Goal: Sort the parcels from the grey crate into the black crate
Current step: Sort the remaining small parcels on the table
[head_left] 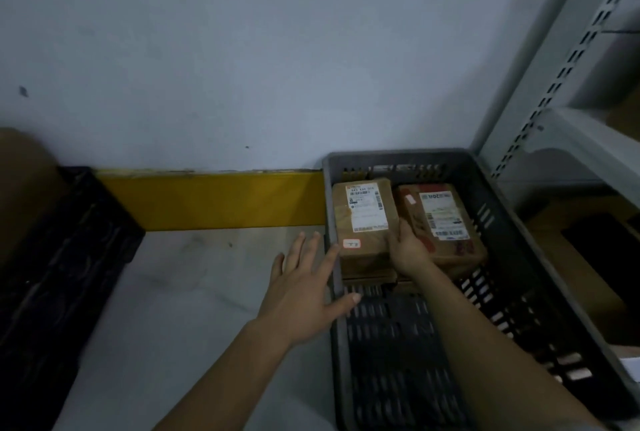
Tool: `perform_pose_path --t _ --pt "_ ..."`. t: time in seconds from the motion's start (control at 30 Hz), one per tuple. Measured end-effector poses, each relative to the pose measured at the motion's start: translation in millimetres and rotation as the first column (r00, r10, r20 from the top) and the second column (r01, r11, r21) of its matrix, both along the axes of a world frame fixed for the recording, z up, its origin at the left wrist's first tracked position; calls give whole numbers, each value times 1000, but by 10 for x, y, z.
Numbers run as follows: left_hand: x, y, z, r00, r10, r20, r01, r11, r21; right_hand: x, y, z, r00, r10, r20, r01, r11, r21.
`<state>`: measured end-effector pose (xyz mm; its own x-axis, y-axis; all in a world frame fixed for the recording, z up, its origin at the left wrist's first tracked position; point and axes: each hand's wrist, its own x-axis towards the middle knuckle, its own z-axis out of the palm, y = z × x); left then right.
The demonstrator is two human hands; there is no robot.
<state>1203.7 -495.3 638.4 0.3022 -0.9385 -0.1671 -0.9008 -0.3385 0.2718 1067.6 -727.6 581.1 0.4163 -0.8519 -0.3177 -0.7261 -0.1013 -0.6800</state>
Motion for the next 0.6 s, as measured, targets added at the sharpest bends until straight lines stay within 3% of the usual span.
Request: perform_pose_path --t 0.1,0.2,0.37,0.6 --pt "5 10 0 1000 5 -12 -5 1000 9 32 -7 -49 1000 -12 8 13 997 -74" --pt "5 28 -25 1000 16 -13 -16 1000 9 -24 -2 -110 999 45 -5 -46 998 -47" --pt "-19 8 -35 1000 25 -1 -25 1000 8 6 -83 -122 979 120 -166 -136 987 -85" --pt "-49 26 17 999 43 23 -43 999 9 82 36 27 873 133 -470 -329 871 -365"
